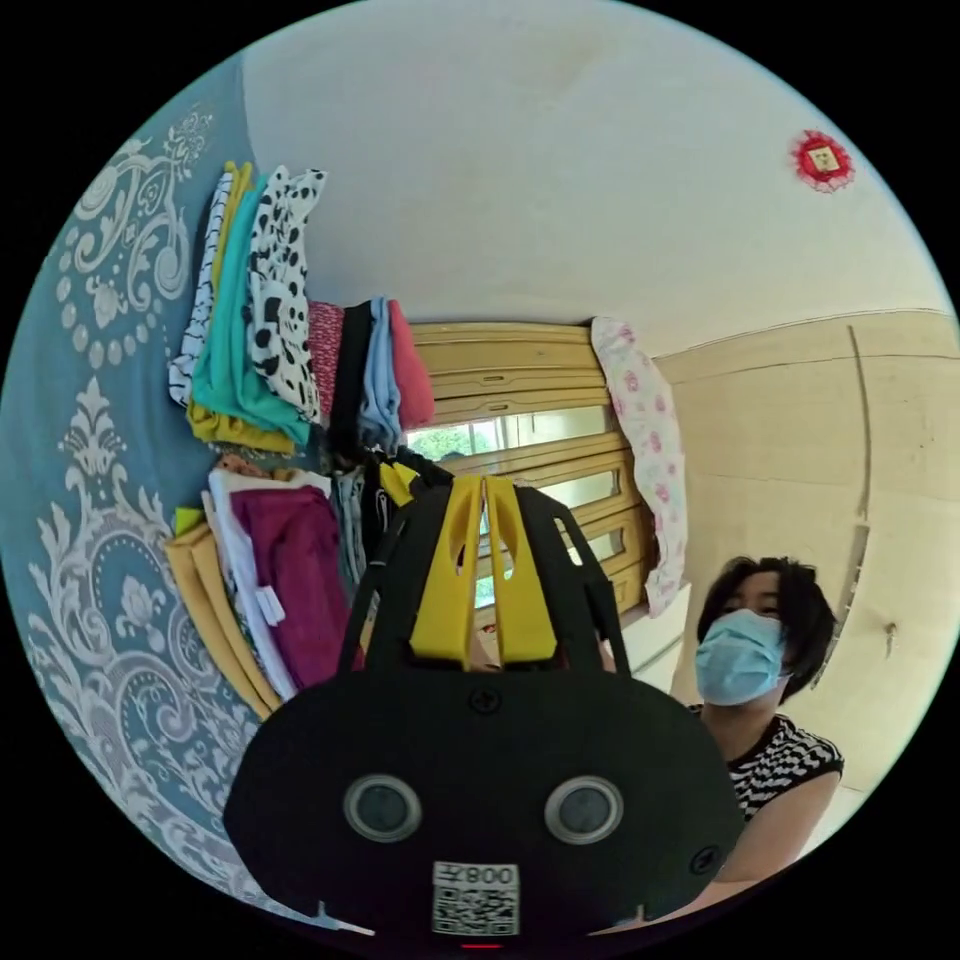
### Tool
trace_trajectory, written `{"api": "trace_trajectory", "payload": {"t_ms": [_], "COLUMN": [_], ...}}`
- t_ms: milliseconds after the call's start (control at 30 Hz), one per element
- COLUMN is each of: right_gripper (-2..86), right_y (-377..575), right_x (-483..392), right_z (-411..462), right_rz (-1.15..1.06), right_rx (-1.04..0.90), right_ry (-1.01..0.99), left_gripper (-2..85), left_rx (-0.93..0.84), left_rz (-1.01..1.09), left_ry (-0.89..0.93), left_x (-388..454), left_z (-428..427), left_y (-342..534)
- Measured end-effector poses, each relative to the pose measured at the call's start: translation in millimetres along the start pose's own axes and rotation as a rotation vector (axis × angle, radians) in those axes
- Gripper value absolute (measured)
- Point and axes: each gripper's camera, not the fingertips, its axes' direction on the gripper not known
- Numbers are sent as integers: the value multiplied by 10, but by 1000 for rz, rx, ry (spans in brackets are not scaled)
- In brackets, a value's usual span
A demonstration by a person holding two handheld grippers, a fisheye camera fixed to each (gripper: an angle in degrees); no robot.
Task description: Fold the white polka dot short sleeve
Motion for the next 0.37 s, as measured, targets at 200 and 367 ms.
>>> {"api": "trace_trajectory", "payload": {"t_ms": [200, 367], "right_gripper": [81, 81], "right_y": [1219, 1890], "right_x": [-2016, -3023], "right_z": [-115, -242], "right_rz": [-384, -530], "right_rx": [25, 32], "right_ry": [-12, 26], "left_gripper": [54, 58], "left_rx": [-30, -65], "left_rz": [42, 104], "left_ry": [30, 27], "left_x": [743, 1443], "left_z": [-271, -479], "left_y": [644, 1188]}}
